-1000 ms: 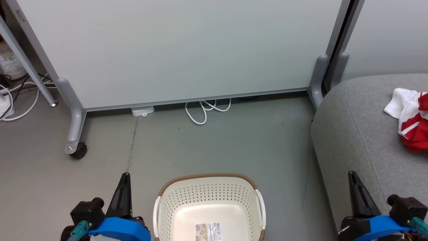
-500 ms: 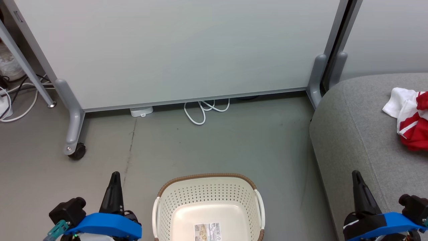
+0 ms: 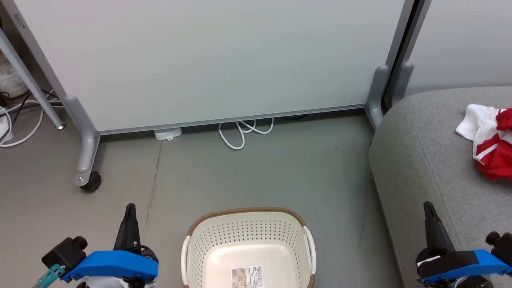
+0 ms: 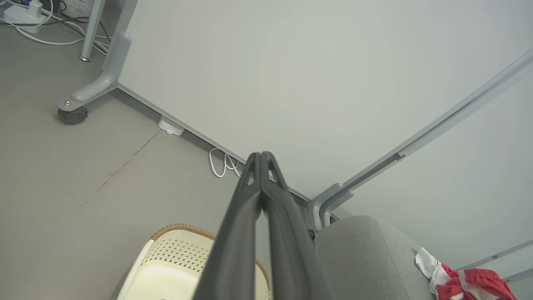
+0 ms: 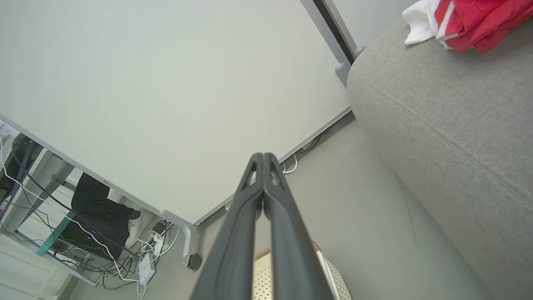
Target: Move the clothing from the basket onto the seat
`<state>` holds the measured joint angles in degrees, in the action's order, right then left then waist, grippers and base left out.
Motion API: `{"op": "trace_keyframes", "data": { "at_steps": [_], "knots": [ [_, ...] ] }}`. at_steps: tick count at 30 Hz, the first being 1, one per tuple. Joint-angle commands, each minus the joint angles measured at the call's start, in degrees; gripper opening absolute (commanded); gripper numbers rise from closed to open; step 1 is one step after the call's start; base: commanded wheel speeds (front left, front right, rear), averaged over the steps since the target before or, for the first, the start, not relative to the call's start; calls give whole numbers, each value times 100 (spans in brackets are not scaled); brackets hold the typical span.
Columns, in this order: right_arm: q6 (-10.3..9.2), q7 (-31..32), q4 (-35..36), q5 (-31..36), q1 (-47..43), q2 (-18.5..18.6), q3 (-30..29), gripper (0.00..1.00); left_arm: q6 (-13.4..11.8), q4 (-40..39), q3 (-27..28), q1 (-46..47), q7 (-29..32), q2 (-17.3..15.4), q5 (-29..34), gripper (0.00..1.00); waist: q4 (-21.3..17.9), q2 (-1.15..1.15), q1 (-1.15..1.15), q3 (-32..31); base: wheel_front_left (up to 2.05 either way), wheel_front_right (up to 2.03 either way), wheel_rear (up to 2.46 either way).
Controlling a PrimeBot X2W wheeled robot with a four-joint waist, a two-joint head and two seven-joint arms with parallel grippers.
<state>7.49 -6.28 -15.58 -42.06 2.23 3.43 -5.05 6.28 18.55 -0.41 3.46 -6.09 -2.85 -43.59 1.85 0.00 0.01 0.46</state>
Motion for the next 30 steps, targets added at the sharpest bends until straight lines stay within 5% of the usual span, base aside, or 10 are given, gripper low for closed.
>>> {"op": "trace_keyframes", "data": {
  "at_steps": [1,30],
  "knots": [
    [0,62,94,-247,164,6,-19,0,39,-109,69,171,50,-5,-230,0,-4,0,0,-1,0,0,0],
    [1,592,133,-2312,291,-22,-79,0,84,-267,342,236,579,-5,-2232,0,-65,0,0,-10,0,0,0]
  ]
}}
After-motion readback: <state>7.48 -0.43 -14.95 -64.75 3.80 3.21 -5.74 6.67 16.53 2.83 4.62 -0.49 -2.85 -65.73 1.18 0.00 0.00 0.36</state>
